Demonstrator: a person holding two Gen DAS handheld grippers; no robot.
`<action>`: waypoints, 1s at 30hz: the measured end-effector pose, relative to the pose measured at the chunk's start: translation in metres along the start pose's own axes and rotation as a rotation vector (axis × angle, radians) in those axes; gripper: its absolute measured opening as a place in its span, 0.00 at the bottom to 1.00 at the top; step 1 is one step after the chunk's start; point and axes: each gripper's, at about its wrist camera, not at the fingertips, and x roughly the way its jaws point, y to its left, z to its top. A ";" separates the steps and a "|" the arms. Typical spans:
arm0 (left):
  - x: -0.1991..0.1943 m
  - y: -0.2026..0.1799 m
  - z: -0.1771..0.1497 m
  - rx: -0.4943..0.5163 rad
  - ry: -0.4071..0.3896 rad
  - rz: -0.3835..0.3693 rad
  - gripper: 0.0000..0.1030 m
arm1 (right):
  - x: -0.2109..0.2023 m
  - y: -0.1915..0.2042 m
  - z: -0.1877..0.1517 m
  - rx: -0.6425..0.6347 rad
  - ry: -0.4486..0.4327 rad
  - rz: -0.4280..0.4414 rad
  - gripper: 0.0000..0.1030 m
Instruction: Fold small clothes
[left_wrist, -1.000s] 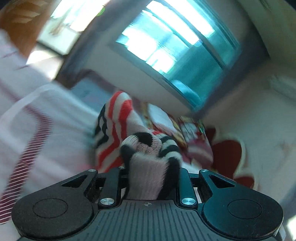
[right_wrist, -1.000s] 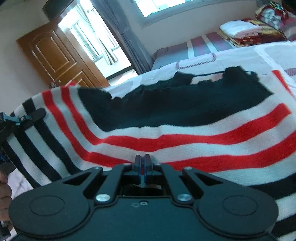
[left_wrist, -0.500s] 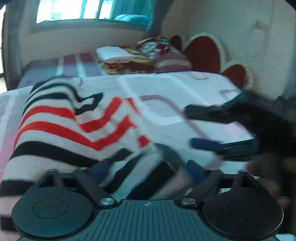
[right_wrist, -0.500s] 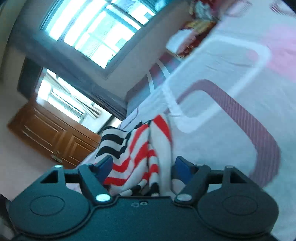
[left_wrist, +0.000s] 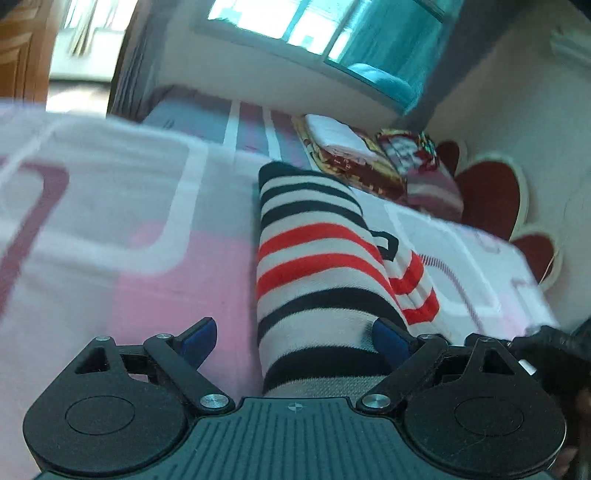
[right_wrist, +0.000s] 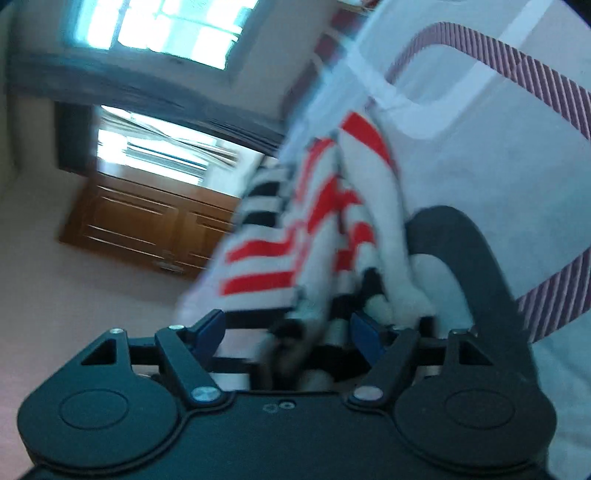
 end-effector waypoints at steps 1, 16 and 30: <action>0.009 0.004 0.000 -0.004 -0.001 -0.003 0.88 | 0.000 0.001 0.000 -0.004 -0.006 -0.003 0.61; 0.075 0.030 0.009 -0.045 0.061 -0.101 0.88 | 0.055 0.055 0.002 -0.465 -0.067 -0.236 0.24; 0.091 -0.026 0.004 0.189 0.073 -0.029 0.88 | 0.030 0.035 -0.004 -0.543 -0.228 -0.347 0.20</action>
